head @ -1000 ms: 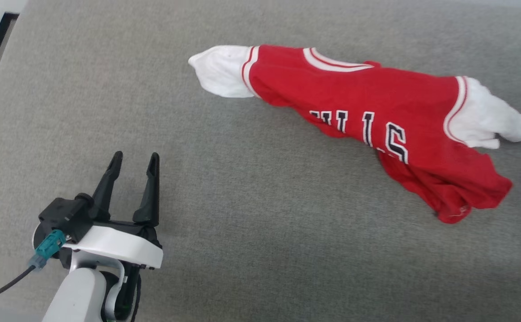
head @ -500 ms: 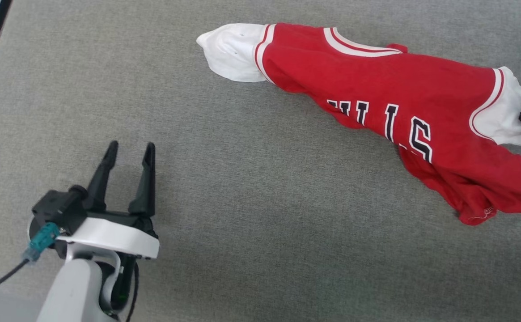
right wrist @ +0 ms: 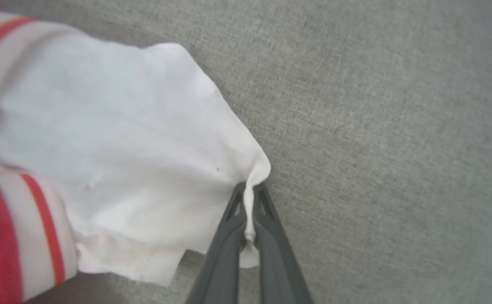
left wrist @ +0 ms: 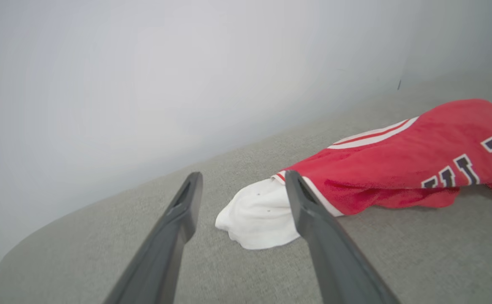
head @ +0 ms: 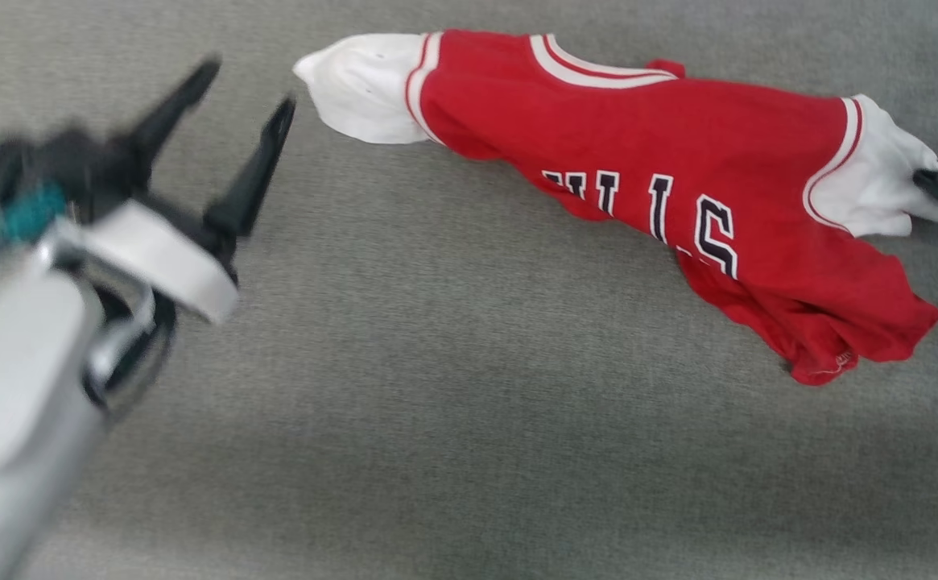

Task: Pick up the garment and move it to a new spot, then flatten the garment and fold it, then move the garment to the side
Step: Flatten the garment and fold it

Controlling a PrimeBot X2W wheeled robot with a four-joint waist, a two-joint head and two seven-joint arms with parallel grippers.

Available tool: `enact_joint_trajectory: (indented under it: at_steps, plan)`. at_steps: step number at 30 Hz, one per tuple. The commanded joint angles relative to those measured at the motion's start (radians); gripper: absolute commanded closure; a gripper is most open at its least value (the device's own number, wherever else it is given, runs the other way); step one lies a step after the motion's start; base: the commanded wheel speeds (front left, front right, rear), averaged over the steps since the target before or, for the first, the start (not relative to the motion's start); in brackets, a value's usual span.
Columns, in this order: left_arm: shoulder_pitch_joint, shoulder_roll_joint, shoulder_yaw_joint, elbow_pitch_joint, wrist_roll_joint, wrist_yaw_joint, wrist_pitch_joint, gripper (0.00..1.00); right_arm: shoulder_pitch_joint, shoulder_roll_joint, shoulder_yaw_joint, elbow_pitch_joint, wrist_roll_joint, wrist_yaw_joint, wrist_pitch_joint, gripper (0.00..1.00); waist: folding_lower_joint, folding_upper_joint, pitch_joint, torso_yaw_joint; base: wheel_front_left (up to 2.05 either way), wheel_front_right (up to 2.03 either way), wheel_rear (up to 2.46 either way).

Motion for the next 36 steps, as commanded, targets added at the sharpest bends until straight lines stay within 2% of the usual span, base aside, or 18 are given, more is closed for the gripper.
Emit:
enact_joint_trajectory:
  at_steps: [1,3,9,16,23,25,26,27,28,29,36]
  plan:
    - [-0.043,0.020,-0.033,0.003,-0.030,-0.002,0.020,0.00,0.005,0.009,0.010,0.017,-0.003,-0.001,0.011,1.00,0.0000,0.0000,0.017,-0.015,0.00,0.00,0.00]
    - [-0.151,0.075,-0.128,0.019,-0.116,-0.001,0.075,0.00,-0.014,0.021,0.012,0.004,-0.003,-0.001,0.006,1.00,0.0000,0.0000,0.037,-0.032,0.00,0.00,0.00]
    - [-0.411,0.171,-0.362,0.125,-0.401,-0.001,0.305,0.00,-0.052,0.057,0.036,-0.012,-0.018,-0.001,0.020,1.00,0.0000,0.0000,0.097,-0.072,0.00,0.00,0.00]
    - [-0.585,0.200,-0.506,0.259,-0.642,-0.001,0.533,0.00,-0.093,0.087,0.069,-0.042,-0.032,-0.001,0.028,1.00,0.0000,0.0000,0.153,-0.108,0.00,0.00,0.00]
    - [-0.651,0.198,-0.583,0.309,-0.802,-0.001,0.664,0.00,-0.117,0.087,0.091,-0.074,-0.048,-0.002,0.039,1.00,0.0000,0.0000,0.182,-0.129,0.00,0.00,0.00]
    - [-0.656,0.197,-0.590,0.311,-0.817,-0.001,0.679,0.00,-0.119,0.088,0.090,-0.078,-0.047,-0.002,0.039,1.00,0.0000,0.0000,0.183,-0.131,0.00,0.00,0.00]
    - [-0.660,0.198,-0.600,0.308,-0.825,-0.001,0.688,0.32,-0.120,0.088,0.090,-0.082,-0.048,-0.002,0.040,1.00,0.0000,0.0000,0.184,-0.133,0.00,0.00,0.00]
    - [-0.664,0.199,-0.608,0.306,-0.829,-0.001,0.683,0.58,-0.122,0.089,0.091,-0.085,-0.049,-0.002,0.040,1.00,0.0000,0.0000,0.184,-0.134,0.00,0.00,0.00]
    - [-0.670,0.202,-0.614,0.308,-0.832,-0.001,0.678,0.92,-0.123,0.089,0.091,-0.087,-0.050,-0.002,0.040,1.00,0.0000,0.0000,0.184,-0.135,0.00,0.00,0.00]
    - [-0.672,0.204,-0.621,0.312,-0.838,-0.001,0.675,1.00,-0.124,0.090,0.092,-0.089,-0.051,-0.002,0.037,1.00,0.0000,0.0000,0.183,-0.137,0.00,0.00,0.00]
    - [-0.679,0.213,-0.664,0.305,-0.851,-0.001,0.608,1.00,-0.132,0.087,0.063,-0.101,-0.058,-0.001,-0.023,1.00,0.0000,0.0000,0.138,-0.142,0.00,0.00,0.00]
